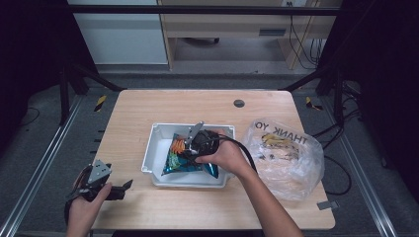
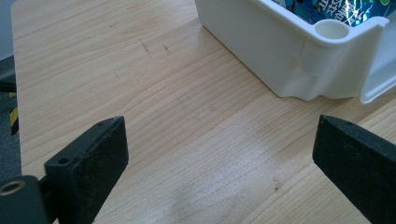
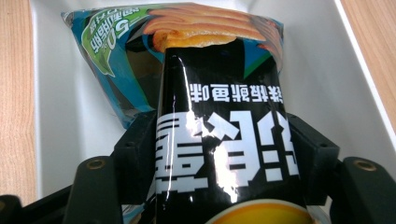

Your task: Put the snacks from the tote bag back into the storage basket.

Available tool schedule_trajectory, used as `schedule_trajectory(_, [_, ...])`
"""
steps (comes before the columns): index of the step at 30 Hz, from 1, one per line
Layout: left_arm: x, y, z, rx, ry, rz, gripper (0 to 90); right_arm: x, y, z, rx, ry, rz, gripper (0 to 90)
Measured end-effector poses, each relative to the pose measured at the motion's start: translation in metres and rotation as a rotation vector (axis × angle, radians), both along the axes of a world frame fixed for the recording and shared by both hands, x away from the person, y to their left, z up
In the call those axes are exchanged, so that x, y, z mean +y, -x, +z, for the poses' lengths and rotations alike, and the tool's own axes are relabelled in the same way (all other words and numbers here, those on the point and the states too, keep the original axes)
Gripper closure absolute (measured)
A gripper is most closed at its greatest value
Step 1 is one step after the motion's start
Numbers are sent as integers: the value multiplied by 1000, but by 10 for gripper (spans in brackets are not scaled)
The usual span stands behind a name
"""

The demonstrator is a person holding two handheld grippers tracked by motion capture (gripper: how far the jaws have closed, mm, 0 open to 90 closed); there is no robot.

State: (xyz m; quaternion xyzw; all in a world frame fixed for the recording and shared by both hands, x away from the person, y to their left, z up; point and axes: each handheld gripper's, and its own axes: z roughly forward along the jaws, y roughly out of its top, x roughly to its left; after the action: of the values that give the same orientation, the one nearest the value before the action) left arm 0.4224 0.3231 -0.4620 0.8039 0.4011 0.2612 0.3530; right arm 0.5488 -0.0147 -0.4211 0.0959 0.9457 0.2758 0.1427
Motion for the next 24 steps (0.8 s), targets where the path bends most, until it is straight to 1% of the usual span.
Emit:
schedule_trajectory(4, [1,0,0,-1,0,2,31,0,1,2,-4,2,-10,306])
schedule_trajectory(6, [1,0,0,-1,0,2,31,0,1,2,-11,0,-14,267])
schedule_trajectory(11, [0,0,0,0,1,2,31,-2,3,5,-30,-6,-15,224])
schedule_trajectory(12, [0,0,0,0,1,1,31,-3,4,8,-33,-11,-24,207])
schedule_trajectory(20, [0,0,0,1,3,2,31,-9,7,15,-35,-41,-52,163])
schedule_trajectory(22, [0,0,0,1,3,2,31,-13,10,20,-41,-56,-55,151])
schedule_trajectory(24, [0,0,0,2,2,1,31,-14,12,22,-34,-62,-60,140])
